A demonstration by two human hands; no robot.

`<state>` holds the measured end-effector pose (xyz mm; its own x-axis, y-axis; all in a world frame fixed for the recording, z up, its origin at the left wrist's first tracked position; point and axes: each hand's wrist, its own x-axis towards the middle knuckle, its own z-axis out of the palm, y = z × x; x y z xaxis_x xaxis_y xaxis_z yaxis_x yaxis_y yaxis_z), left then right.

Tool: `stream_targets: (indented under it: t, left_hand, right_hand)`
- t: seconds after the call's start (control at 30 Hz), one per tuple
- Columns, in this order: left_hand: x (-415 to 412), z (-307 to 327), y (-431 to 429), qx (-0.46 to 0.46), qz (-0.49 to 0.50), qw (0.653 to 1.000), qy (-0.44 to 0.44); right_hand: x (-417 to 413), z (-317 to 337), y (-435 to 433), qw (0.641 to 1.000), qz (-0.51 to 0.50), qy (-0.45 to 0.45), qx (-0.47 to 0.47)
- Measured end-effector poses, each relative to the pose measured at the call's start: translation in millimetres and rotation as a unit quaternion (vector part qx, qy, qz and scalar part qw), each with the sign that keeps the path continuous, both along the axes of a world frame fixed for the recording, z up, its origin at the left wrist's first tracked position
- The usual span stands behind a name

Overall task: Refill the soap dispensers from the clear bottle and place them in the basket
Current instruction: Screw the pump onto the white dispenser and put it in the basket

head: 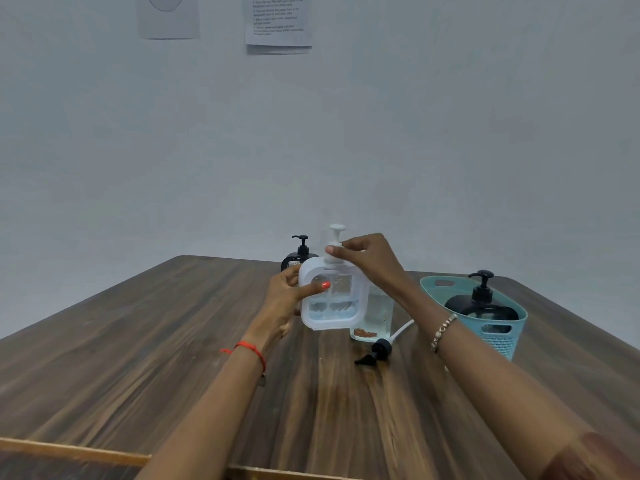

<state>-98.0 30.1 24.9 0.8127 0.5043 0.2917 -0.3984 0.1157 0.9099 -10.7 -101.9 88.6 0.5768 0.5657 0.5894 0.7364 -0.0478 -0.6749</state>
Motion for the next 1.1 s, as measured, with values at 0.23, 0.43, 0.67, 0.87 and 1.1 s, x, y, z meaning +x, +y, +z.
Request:
stream_targets:
  t: [0.23,0.43,0.67,0.87,1.1]
  left_hand:
    - [1,-4,0,-0.031,-0.006,0.999,-0.007]
    - [4,-2,-3,-0.026,-0.008,1.000,-0.001]
    - [6,0,-1,-0.014,-0.027,0.999,0.014]
    - [7,-1,-4,0.003,-0.036,0.999,0.020]
    - [5,-2,-4,-0.007,-0.044,0.999,0.014]
  right_hand:
    - [5,-1,-9,0.995,0.018,0.083,0.054]
    - [6,0,-7,0.995,0.034,0.087,0.036]
    - [8,5,-11,0.994,0.038,0.098,-0.012]
    - [5,3,-2,0.998,-0.017,0.066,-0.020]
    - [10,9,-14,0.985,0.082,0.141,-0.059]
